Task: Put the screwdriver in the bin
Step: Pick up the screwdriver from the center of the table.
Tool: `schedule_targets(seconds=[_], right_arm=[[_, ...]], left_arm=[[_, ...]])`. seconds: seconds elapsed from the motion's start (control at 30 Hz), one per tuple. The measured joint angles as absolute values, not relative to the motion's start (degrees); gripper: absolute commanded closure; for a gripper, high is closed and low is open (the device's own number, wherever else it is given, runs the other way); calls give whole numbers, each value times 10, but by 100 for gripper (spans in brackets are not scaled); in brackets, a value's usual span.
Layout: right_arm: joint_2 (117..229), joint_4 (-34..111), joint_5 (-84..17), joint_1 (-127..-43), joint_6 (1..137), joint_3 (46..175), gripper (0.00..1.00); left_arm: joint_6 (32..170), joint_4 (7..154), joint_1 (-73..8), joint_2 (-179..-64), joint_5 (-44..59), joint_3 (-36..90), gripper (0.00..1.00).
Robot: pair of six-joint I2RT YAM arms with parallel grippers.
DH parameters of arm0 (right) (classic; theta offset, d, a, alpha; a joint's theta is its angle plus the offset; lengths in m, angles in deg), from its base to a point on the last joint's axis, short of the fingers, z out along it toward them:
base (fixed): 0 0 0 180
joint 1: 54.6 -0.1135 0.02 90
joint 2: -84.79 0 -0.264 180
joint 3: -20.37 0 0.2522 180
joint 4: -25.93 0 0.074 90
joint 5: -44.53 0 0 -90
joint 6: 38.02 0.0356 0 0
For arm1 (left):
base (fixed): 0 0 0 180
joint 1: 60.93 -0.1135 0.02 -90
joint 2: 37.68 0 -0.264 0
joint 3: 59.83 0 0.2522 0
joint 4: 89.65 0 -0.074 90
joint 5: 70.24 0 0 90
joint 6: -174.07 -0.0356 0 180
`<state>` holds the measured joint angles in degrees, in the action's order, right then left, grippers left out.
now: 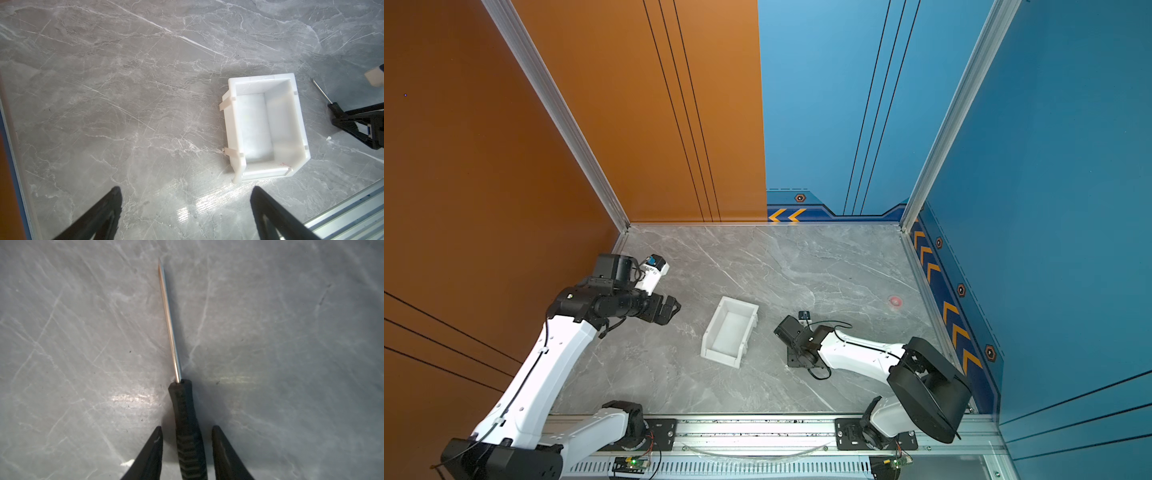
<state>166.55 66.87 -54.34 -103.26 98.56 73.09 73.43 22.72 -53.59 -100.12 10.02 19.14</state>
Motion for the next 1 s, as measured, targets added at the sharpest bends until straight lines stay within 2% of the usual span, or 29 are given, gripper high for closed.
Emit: schedule_targets(seconds=[0.17,0.47,1.0], right_arm=[[1663,658,-545,-1029,990,726,65],[1660,645,-547,-1028,997,720,82],[1574,724,-544,-1031,981,755,84]], left_arm=[[738,227,-531,-1006,100,191,2],[743,227,-527,-1012,100,191,2],[742,227,-526,-998,107,191,2]])
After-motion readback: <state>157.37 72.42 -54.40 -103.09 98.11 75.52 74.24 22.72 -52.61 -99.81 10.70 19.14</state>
